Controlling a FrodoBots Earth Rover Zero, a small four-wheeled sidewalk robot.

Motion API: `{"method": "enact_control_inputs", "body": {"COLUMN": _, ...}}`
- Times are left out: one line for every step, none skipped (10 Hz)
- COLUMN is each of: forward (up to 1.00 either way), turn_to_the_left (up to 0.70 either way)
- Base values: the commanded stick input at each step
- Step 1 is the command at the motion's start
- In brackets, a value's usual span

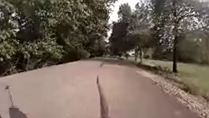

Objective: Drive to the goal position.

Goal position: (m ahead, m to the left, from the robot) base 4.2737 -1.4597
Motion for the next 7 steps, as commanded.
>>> {"method": "enact_control_inputs", "body": {"forward": 0.0, "turn_to_the_left": 0.0}}
{"method": "enact_control_inputs", "body": {"forward": 0.0, "turn_to_the_left": 0.0}}
{"method": "enact_control_inputs", "body": {"forward": 0.0, "turn_to_the_left": 0.0}}
{"method": "enact_control_inputs", "body": {"forward": 0.0, "turn_to_the_left": 0.0}}
{"method": "enact_control_inputs", "body": {"forward": 0.0, "turn_to_the_left": 0.0}}
{"method": "enact_control_inputs", "body": {"forward": 0.0, "turn_to_the_left": 0.0}}
{"method": "enact_control_inputs", "body": {"forward": 0.0, "turn_to_the_left": 0.0}}
